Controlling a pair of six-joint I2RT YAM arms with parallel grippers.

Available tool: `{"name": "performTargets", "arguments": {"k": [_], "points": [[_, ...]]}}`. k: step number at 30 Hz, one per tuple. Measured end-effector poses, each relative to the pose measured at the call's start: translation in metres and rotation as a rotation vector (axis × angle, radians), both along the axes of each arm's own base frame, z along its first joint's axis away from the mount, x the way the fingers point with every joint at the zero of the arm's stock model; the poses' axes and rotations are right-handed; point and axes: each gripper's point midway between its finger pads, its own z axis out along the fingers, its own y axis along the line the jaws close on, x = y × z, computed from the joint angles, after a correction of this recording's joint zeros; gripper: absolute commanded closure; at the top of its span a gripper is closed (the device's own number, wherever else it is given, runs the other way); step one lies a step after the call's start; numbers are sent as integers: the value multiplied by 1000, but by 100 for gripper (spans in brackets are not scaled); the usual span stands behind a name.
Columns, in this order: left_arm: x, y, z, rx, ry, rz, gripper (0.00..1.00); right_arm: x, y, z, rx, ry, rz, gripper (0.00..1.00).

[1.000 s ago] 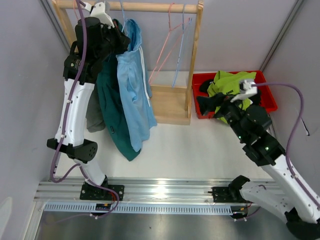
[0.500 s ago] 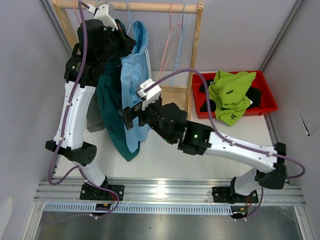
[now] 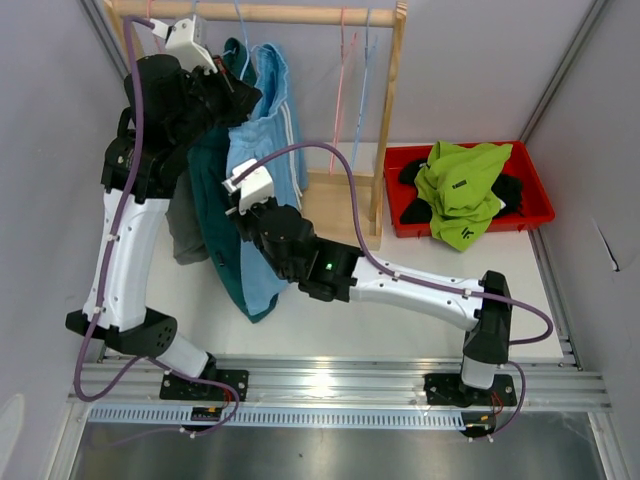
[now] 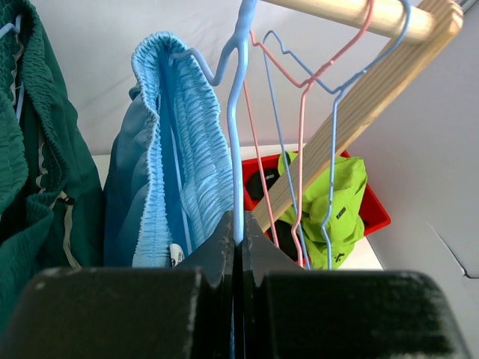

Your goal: Remove the shorts from the hanger

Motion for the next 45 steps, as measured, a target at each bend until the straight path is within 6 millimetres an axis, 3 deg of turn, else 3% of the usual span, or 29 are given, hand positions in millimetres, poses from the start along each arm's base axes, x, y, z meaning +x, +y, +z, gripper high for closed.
{"name": "performTargets", "arguments": {"k": [3, 6, 9, 12, 16, 19, 21, 26, 30, 33, 36, 39, 42, 45], "points": [[-7, 2, 4, -4, -12, -2, 100, -1, 0, 3, 18, -4, -13, 100], [-7, 3, 7, -6, -24, 2, 100, -15, 1, 1, 33, -5, -17, 100], [-6, 5, 5, 6, -22, 10, 100, -44, -4, -12, 25, 2, -20, 100], [-3, 9, 2, 28, -18, 34, 100, -89, -10, -25, 7, 17, 2, 100], [0, 16, -3, 48, -5, 68, 100, -143, -14, -27, 24, 47, 26, 100], [-1, 20, -10, 65, 17, 79, 100, -166, -17, -32, 22, 65, 23, 100], [-3, 21, -14, 72, 32, 76, 100, -168, -20, -34, 23, 74, 8, 100], [-8, 19, -20, 85, 58, 52, 100, -149, -24, -35, 27, 77, -37, 100], [-24, 19, -34, 90, 86, 13, 100, -108, -25, -29, 11, 43, -69, 100], [-55, 24, -64, 102, 130, 1, 100, -63, -26, -16, 10, 14, -116, 100], [-105, 28, -98, 117, 188, -36, 100, -8, -37, 0, 16, -8, -187, 100], [-134, 37, -98, 107, 176, -45, 100, 31, -55, 12, 28, -21, -257, 100], [-151, 46, -82, 86, 139, -36, 100, 37, -63, 11, 27, -20, -275, 100], [-158, 52, -60, 63, 79, -20, 100, 20, -68, -8, -5, 4, -255, 100]]}}
